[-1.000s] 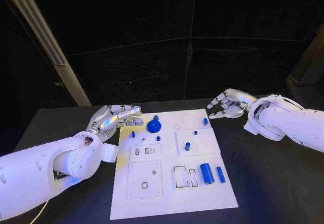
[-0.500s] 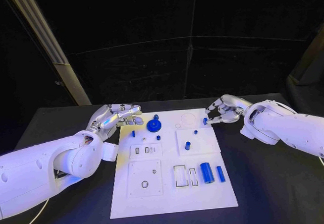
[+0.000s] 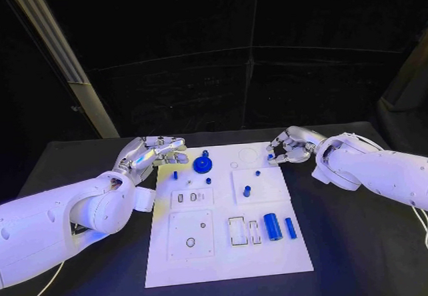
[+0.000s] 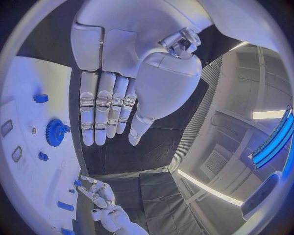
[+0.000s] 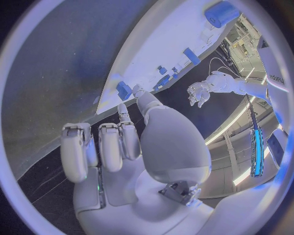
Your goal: Assemble the parts on the task board
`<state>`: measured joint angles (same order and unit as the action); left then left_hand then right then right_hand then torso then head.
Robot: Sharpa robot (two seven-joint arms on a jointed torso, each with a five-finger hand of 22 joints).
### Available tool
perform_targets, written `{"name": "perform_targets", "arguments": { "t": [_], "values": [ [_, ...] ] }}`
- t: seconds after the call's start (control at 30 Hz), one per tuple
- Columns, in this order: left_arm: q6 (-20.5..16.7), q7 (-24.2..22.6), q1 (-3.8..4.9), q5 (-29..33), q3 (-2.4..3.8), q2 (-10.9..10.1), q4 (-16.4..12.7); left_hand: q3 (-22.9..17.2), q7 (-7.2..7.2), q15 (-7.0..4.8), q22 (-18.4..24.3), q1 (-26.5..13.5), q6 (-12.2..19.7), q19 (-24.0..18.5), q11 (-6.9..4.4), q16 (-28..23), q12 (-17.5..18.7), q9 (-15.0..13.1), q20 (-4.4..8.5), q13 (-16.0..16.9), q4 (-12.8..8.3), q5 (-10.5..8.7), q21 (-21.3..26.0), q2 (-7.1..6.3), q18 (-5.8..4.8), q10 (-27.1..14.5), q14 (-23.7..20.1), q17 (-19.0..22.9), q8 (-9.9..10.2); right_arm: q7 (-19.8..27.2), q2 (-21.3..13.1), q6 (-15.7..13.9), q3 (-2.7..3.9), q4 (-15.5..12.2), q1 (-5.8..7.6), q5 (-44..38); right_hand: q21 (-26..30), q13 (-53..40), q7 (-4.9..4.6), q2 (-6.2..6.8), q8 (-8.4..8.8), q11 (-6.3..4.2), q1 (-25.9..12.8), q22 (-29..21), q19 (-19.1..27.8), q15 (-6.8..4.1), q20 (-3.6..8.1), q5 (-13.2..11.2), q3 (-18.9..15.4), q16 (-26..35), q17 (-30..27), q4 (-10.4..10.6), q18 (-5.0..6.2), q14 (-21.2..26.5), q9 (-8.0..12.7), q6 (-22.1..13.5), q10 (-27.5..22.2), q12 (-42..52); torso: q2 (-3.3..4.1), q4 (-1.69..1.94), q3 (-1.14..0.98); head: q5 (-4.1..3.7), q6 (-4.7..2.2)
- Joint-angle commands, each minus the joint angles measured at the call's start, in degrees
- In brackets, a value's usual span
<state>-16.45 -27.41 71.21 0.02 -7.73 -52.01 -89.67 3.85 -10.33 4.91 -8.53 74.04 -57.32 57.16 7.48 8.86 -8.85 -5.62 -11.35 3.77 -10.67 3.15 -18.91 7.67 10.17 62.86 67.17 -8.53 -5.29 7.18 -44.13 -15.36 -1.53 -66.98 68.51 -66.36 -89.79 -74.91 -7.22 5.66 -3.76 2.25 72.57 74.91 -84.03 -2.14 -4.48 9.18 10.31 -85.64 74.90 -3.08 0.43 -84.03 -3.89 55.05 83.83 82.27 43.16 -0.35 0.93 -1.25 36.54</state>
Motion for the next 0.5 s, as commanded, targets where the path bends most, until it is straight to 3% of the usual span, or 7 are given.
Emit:
{"name": "perform_targets", "arguments": {
  "t": [0.03,0.5],
  "values": [
    [0.79,-0.69,0.06,-0.24,0.05,0.09,0.02,-0.03,0.07,0.22,0.08,0.11,-0.33,-0.27,0.03,-0.35,0.20,0.02,0.09,-0.03,-0.36,0.15,0.02,0.50,0.25,0.24,0.35,-0.06,0.29,-0.13,0.21,1.25,0.00,0.13,-0.27,-1.71,0.05,-8.53,0.01,-0.59,-0.26,0.18,0.08,14.55,-5.62,0.20,-0.04,0.38,-0.09,0.08,6.80,-0.48,-0.29,-4.02,-0.08,0.50,1.99,0.34,-0.02,-0.03,-0.01,-0.01,0.09],
    [0.74,-0.55,0.05,-0.24,0.04,0.09,0.15,-0.03,0.07,0.22,0.08,0.11,-0.33,-0.27,0.03,-0.35,0.20,0.02,0.09,-0.03,-0.36,0.15,0.02,0.50,0.25,0.24,0.35,-0.06,0.29,-0.46,0.40,1.46,0.01,0.66,-0.75,-2.34,-0.13,-8.90,0.33,-1.98,-0.58,-0.09,-0.14,14.92,-5.86,-0.07,0.17,0.69,0.37,-0.12,7.22,-1.14,-0.38,-4.13,-0.23,2.44,2.27,0.76,-0.01,0.02,-0.02,-0.19,0.24]
  ]
}}
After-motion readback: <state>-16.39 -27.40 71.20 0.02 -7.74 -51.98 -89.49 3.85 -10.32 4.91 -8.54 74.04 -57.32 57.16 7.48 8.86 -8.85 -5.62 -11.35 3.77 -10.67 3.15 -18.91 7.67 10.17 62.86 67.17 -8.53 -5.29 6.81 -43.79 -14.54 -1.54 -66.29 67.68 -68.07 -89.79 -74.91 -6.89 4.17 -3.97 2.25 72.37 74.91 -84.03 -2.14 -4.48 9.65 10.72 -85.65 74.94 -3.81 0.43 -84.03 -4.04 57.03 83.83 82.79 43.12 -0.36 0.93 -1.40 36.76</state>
